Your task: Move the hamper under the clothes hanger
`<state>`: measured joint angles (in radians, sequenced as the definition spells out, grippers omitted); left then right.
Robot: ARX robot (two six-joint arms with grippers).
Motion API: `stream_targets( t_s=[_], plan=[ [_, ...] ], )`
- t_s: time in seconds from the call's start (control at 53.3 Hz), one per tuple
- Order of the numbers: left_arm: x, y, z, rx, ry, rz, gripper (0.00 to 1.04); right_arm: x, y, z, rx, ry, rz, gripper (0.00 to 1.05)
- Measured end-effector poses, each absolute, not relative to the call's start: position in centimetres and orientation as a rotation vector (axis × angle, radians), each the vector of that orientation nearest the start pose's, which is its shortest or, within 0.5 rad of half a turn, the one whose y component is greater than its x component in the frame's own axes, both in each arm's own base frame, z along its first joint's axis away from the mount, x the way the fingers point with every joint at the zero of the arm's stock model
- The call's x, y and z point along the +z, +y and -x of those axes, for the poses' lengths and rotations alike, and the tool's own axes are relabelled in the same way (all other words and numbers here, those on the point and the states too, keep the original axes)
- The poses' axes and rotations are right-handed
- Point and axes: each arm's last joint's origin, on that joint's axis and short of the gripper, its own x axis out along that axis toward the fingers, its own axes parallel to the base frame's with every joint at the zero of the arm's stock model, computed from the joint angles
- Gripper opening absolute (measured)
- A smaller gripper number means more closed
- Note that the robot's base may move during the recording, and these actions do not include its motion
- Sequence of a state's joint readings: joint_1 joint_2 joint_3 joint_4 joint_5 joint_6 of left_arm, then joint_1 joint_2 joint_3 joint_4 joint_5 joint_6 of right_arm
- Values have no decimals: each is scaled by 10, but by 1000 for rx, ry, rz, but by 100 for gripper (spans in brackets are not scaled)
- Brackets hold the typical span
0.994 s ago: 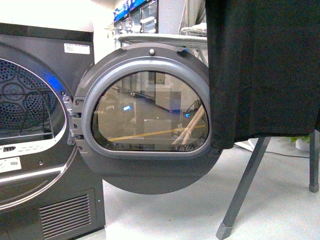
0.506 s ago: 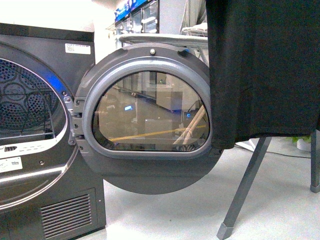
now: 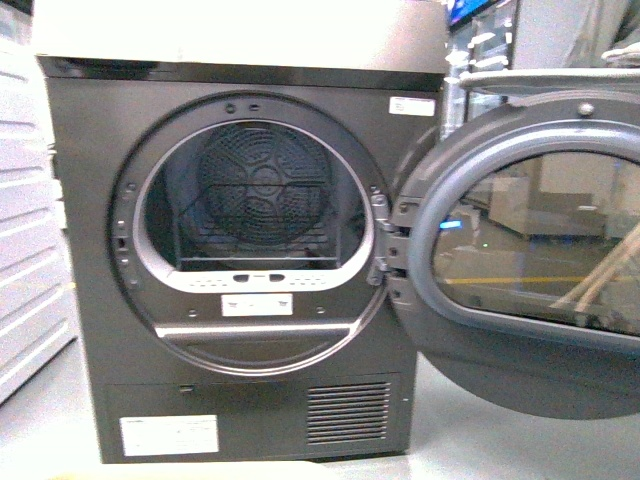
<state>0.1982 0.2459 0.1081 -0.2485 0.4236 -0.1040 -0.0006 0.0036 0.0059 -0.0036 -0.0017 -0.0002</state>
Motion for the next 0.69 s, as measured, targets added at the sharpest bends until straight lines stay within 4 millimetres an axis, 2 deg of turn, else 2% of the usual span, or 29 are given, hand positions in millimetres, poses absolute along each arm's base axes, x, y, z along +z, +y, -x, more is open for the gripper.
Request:
stream_targets(
  t_s=[0.694],
  plan=[
    [159,8,-102,-182,381,218,98,165,0,-98,2,1,0,97]
  ],
)
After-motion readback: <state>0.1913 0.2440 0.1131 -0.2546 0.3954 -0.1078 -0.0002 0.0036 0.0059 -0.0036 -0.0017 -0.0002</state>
